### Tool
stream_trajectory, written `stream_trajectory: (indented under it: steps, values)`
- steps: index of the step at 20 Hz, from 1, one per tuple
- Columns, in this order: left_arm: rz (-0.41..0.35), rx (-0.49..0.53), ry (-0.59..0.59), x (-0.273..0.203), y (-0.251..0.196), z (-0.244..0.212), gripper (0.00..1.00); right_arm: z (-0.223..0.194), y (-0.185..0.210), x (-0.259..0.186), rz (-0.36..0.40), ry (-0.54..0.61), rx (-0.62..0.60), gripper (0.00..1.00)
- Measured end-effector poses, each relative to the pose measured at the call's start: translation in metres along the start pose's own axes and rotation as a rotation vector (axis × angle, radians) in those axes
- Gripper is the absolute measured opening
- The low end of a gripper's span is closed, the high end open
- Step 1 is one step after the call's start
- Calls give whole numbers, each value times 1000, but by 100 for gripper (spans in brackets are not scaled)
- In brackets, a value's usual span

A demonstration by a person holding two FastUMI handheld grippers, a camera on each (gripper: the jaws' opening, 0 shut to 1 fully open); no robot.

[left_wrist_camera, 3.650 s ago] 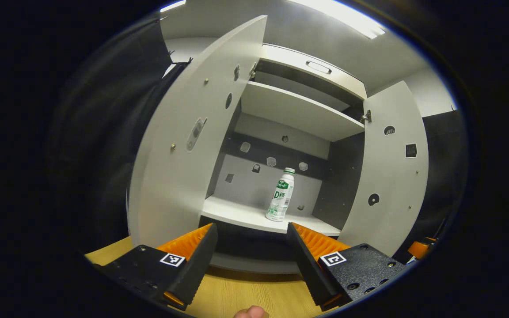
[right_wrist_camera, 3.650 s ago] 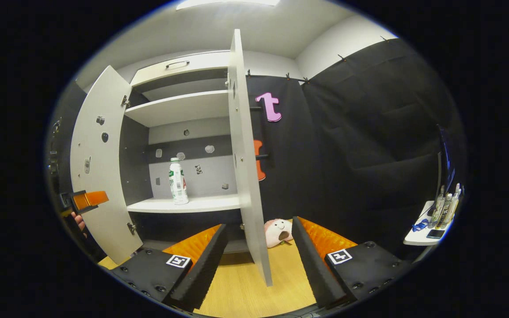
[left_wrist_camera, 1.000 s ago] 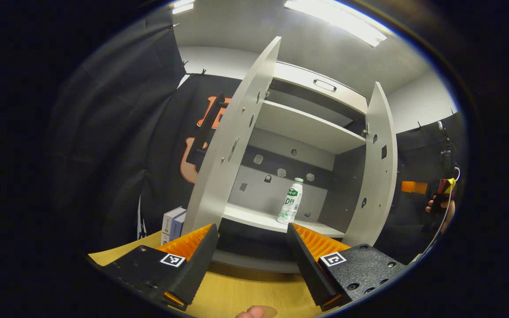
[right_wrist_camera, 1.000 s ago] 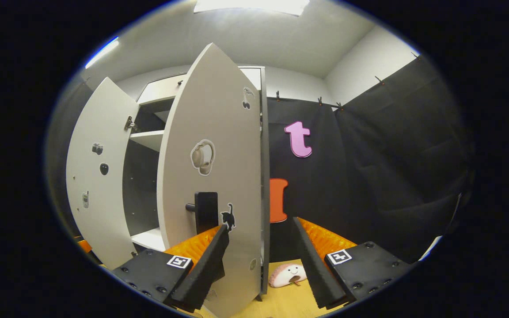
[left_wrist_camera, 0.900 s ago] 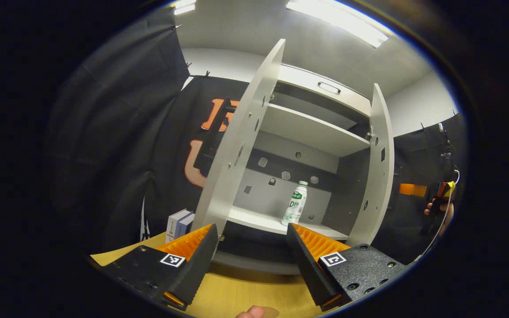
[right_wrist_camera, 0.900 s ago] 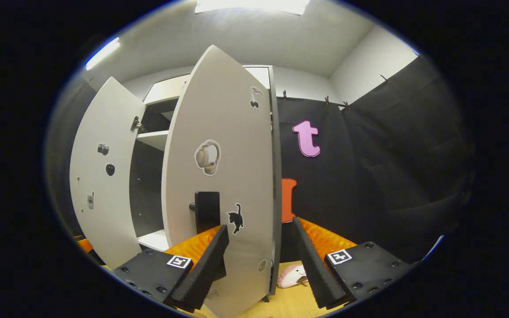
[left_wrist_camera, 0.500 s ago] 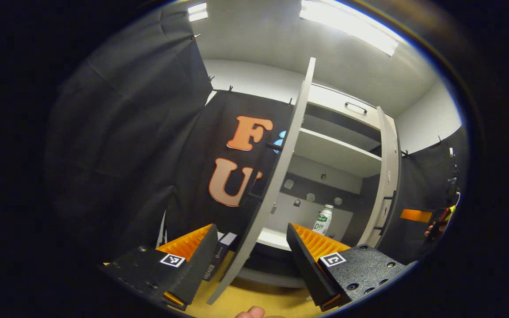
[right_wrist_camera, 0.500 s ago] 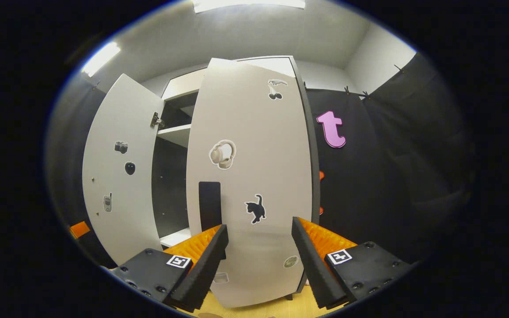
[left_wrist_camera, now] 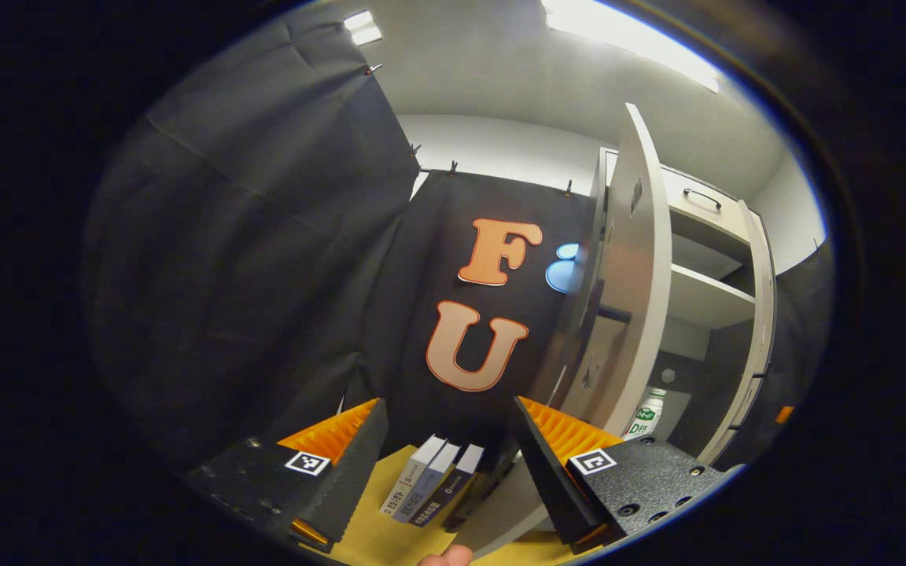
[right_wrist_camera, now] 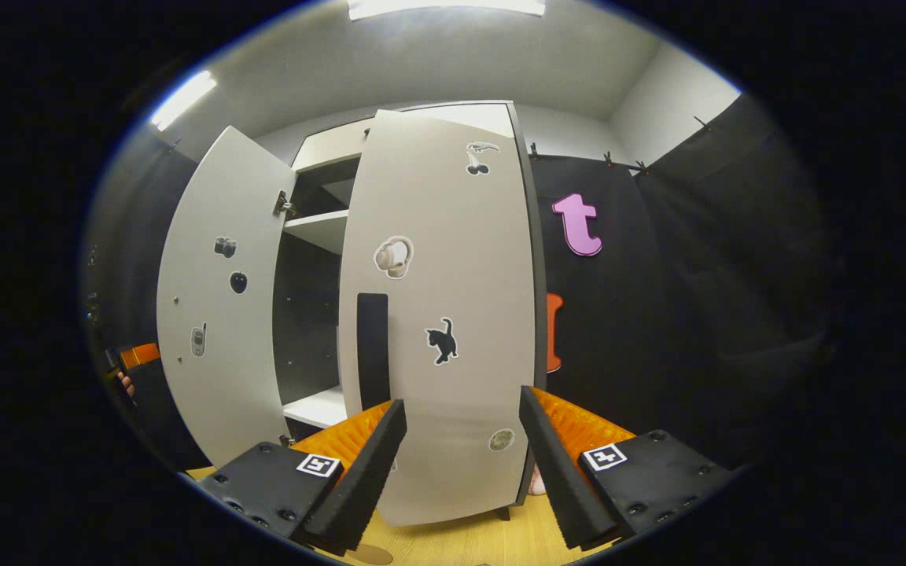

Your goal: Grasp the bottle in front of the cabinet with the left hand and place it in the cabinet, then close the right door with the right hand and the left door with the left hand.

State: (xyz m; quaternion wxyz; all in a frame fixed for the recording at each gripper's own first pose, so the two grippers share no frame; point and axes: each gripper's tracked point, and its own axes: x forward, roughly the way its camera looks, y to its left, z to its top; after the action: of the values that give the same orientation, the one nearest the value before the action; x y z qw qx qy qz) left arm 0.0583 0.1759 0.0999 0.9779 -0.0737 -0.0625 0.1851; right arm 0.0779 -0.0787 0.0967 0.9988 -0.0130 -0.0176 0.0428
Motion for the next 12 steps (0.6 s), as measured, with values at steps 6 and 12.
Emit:
stream_trajectory:
  steps: [6, 12]
  values:
    - [-19, 63, 1, 18, -9, -1, 96, -17, -41, -23, -81, 25, 41, 96]
    - [-30, 126, -8, 16, -23, 1, 93, -17, -71, -40, -152, 14, 43, 96]
